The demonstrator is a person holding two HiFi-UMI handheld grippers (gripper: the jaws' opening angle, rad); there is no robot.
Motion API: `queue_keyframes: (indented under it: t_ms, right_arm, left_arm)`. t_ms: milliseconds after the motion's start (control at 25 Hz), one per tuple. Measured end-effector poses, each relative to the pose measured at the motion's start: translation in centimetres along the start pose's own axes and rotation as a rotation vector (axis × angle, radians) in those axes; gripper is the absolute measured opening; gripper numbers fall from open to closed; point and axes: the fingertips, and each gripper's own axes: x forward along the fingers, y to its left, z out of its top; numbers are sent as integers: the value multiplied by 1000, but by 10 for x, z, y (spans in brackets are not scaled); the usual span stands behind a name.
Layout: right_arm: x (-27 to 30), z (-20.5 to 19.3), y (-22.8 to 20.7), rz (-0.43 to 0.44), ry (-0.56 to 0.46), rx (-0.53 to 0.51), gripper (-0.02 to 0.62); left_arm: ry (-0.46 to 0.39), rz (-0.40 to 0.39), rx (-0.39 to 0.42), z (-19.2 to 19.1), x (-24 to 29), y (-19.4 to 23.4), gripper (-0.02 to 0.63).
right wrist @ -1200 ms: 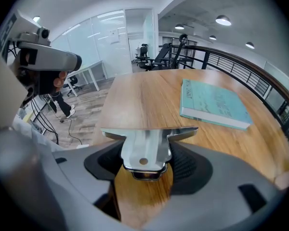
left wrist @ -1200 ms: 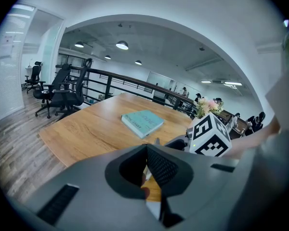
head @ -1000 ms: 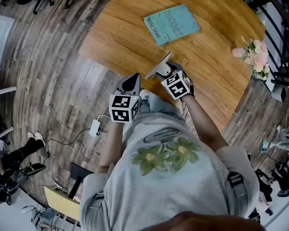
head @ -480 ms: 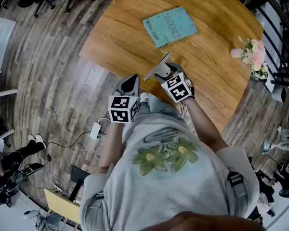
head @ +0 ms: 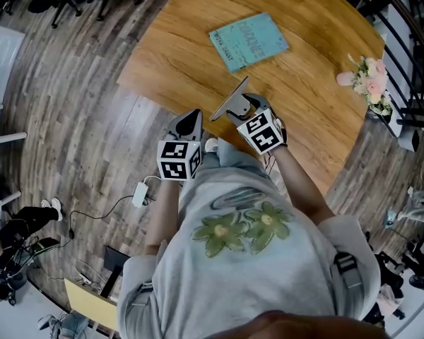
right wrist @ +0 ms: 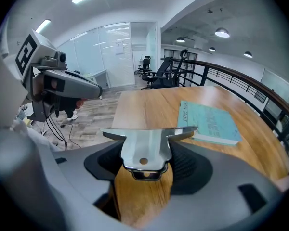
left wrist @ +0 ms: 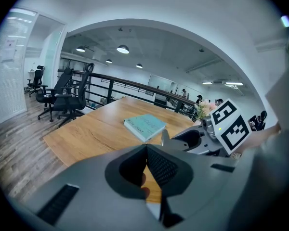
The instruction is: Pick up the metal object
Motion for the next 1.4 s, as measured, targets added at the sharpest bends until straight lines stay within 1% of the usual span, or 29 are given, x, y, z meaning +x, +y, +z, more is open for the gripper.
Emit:
queue_keyframes:
  t_ms: [640,1160,1400]
  right_arm:
    - [-31,31,8,-15,-92,-30,295]
    - [-57,57,14,-17,-159,-47,295]
    - [-71,74,16,-12,-209,-43,295]
  left_arm:
    - [-33,20,-1,8,-11,7,15]
    - [-38,28,0,9,-16,14,15]
    - [-41,36,0,11,-19,16,15]
